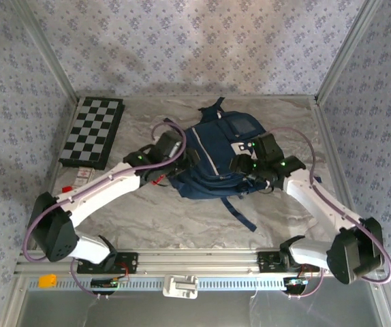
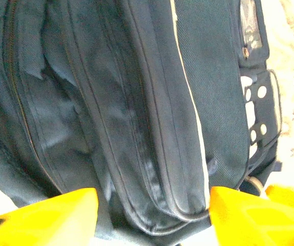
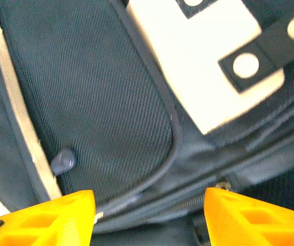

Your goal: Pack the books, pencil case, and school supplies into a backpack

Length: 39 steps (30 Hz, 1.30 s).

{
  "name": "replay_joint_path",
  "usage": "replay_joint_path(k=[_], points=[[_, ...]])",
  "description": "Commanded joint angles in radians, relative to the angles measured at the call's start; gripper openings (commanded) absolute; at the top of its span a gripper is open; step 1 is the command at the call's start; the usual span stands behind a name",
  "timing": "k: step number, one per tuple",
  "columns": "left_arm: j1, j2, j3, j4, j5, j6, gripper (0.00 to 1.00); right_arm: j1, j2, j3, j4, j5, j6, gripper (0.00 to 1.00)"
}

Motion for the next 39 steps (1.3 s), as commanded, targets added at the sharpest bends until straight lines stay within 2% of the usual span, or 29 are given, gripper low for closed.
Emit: replay_joint_path(k=[1,4,8,11,12,15,20,24,30,36,39], points=[[-0.058,0.019,0.045,-0.080,-0.186,0.008,0.69,-0.041,0.064,0.028,0.064,-0.051,0.019,0.60],[-0.103,0.063,0.075,-0.113,-0.238,-0.007,0.79,-0.046,0.127,0.056,0.093,-0.062,0.010,0.58],[-0.159,0.109,0.088,-0.078,-0.283,0.002,0.90,-0.054,0.207,0.074,0.153,-0.104,-0.001,0.47],[-0.188,0.149,0.121,-0.101,-0.314,0.008,1.00,-0.052,0.251,0.081,0.172,-0.128,0.000,0.44],[-0.200,0.160,0.131,-0.108,-0.330,0.014,1.00,-0.050,0.258,0.081,0.172,-0.125,0.001,0.42],[-0.237,0.196,0.174,-0.156,-0.382,0.023,1.00,-0.049,0.255,0.077,0.181,-0.142,0.011,0.19],[-0.285,0.254,0.222,-0.197,-0.431,0.039,1.00,-0.025,0.173,0.061,0.213,-0.142,0.093,0.00],[-0.340,0.257,0.234,-0.240,-0.522,-0.006,1.00,0.002,0.119,0.065,0.217,-0.118,0.164,0.00],[-0.364,0.317,0.287,-0.316,-0.531,-0.107,1.00,0.013,0.047,0.037,0.265,-0.090,0.260,0.00],[-0.356,0.361,0.324,-0.358,-0.598,-0.238,1.00,0.015,0.039,0.007,0.317,-0.100,0.290,0.00],[-0.351,0.379,0.325,-0.306,-0.613,-0.251,1.00,0.020,0.047,-0.011,0.345,-0.111,0.302,0.00]])
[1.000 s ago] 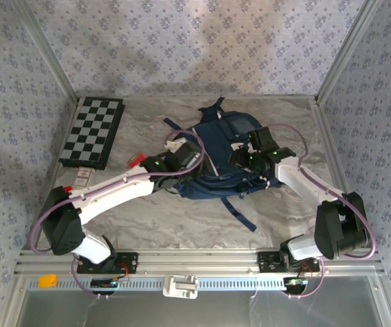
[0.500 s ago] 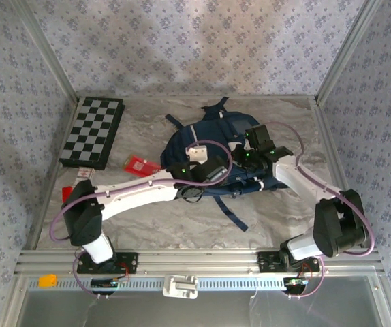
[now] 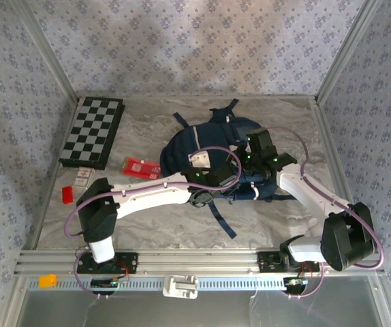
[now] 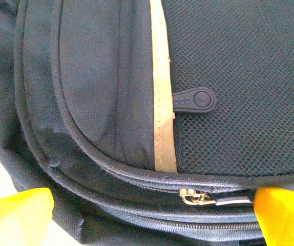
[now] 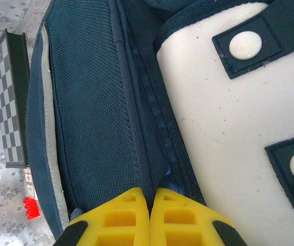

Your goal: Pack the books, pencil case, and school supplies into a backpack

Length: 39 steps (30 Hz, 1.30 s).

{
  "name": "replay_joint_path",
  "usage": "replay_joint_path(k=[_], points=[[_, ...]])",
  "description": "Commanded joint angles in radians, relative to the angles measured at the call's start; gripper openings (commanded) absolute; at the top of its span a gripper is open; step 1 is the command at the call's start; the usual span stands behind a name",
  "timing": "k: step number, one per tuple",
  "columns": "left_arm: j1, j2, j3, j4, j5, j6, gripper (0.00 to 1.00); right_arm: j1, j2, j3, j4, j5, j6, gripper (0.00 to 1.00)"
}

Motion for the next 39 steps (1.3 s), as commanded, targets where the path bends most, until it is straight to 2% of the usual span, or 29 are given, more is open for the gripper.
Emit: replay_joint_path(k=[1,6,9,12,17,19,21,23,28,30,33,39], points=[[0.009,0.031,0.051,0.006,-0.059,-0.061,1.00,0.007,-0.033,-0.004,0.124,-0.001,0.042,0.00],[0.008,0.071,0.063,0.113,-0.025,-0.018,1.00,0.011,-0.023,-0.008,0.131,0.011,0.043,0.00],[0.019,0.098,0.082,0.000,-0.045,-0.083,1.00,0.012,-0.024,-0.001,0.127,0.015,0.033,0.00],[0.031,0.060,0.017,-0.042,-0.048,-0.136,1.00,0.007,-0.020,0.009,0.112,0.020,0.025,0.00],[0.042,-0.078,-0.137,0.009,-0.060,-0.117,0.83,0.005,-0.017,0.023,0.104,0.028,0.016,0.00],[0.048,-0.120,-0.171,0.026,-0.056,-0.064,0.76,0.009,-0.006,0.032,0.102,0.023,0.011,0.00],[0.062,-0.152,-0.203,0.132,0.016,0.071,0.71,0.013,0.010,0.042,0.098,0.014,0.007,0.00],[0.068,-0.162,-0.196,0.150,0.047,0.142,0.65,0.025,0.016,0.046,0.099,0.019,0.001,0.00],[0.090,-0.156,-0.151,0.187,0.090,0.321,0.62,0.033,0.021,0.045,0.093,0.038,-0.002,0.00],[0.109,-0.141,-0.131,0.182,0.144,0.356,0.59,0.034,0.021,0.046,0.089,0.042,-0.002,0.00],[0.123,-0.129,-0.116,0.166,0.181,0.330,0.57,0.035,0.024,0.045,0.088,0.048,-0.003,0.00],[0.119,-0.105,-0.173,0.187,0.211,0.149,0.59,0.036,0.026,0.053,0.084,0.055,-0.002,0.00]])
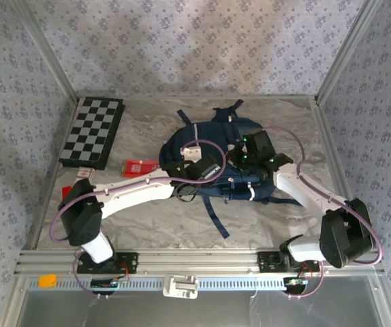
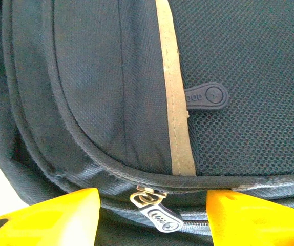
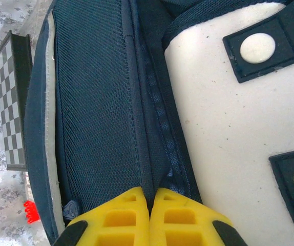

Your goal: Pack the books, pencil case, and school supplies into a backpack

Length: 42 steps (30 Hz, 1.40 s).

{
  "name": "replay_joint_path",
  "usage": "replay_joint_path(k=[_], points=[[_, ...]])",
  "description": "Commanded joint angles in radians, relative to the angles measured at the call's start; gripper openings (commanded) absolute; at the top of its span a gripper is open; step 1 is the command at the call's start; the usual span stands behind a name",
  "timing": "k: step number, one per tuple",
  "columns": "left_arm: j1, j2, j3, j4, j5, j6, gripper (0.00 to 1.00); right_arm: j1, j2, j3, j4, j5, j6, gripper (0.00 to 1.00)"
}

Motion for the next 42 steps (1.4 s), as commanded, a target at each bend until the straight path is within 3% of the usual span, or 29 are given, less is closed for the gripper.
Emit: replay_joint_path(k=[1,4,12,16,21,24,34,42], points=[[-0.001,0.024,-0.020,0.022,0.011,-0.103,0.60,0.005,-0.001,0.056,0.038,0.026,-0.014,0.00],[-0.007,0.022,-0.047,0.094,0.000,-0.099,0.59,0.008,0.002,0.056,0.036,0.027,-0.014,0.00],[-0.004,0.034,-0.040,0.121,-0.034,-0.121,0.41,0.008,-0.001,0.056,0.040,0.028,-0.012,0.00],[-0.013,0.005,-0.056,0.077,-0.050,-0.155,0.41,0.003,-0.007,0.059,0.036,0.029,-0.014,0.00],[-0.022,-0.028,-0.114,0.105,-0.006,-0.150,0.56,0.003,-0.007,0.069,0.035,0.032,-0.021,0.00],[-0.022,-0.005,-0.109,0.120,-0.002,-0.138,0.55,0.004,-0.003,0.065,0.041,0.035,-0.017,0.00],[0.025,-0.009,-0.062,0.117,-0.040,-0.010,0.35,-0.005,-0.011,0.049,0.032,0.033,-0.028,0.00],[0.051,-0.080,-0.095,0.127,-0.064,0.177,0.06,-0.019,-0.021,0.059,-0.009,0.015,-0.078,0.00]])
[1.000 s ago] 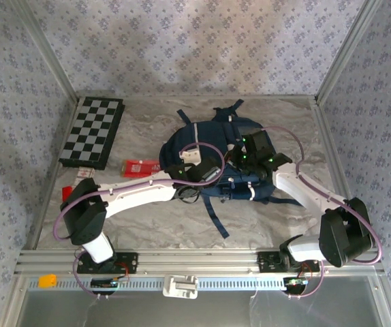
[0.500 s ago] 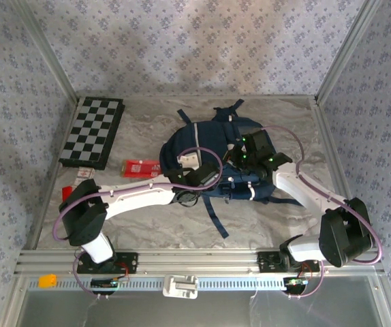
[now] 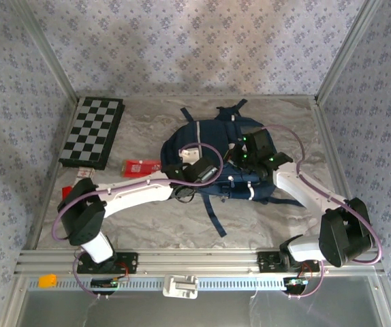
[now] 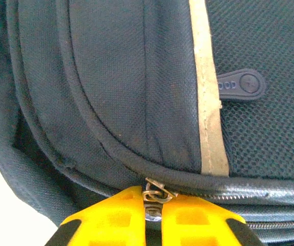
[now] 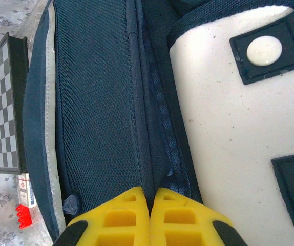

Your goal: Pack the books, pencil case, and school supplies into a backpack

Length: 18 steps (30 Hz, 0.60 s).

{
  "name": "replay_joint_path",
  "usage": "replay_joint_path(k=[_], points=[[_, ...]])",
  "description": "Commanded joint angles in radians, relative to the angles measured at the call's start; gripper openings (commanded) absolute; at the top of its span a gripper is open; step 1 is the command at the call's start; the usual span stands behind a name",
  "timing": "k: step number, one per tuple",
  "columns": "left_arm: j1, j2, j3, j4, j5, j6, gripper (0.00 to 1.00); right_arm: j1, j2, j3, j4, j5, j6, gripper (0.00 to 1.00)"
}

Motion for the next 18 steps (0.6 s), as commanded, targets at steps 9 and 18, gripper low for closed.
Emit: replay_joint_path(k=[9,18], points=[[0.081,-0.165,-0.093,0.056,0.028,0.373,0.00,-0.076,-0.063,0.039,-0.038,-0.053,-0.076,0.00],[0.077,-0.183,-0.138,0.142,0.260,0.455,0.00,-0.165,-0.001,0.107,-0.086,-0.119,-0.156,0.00]])
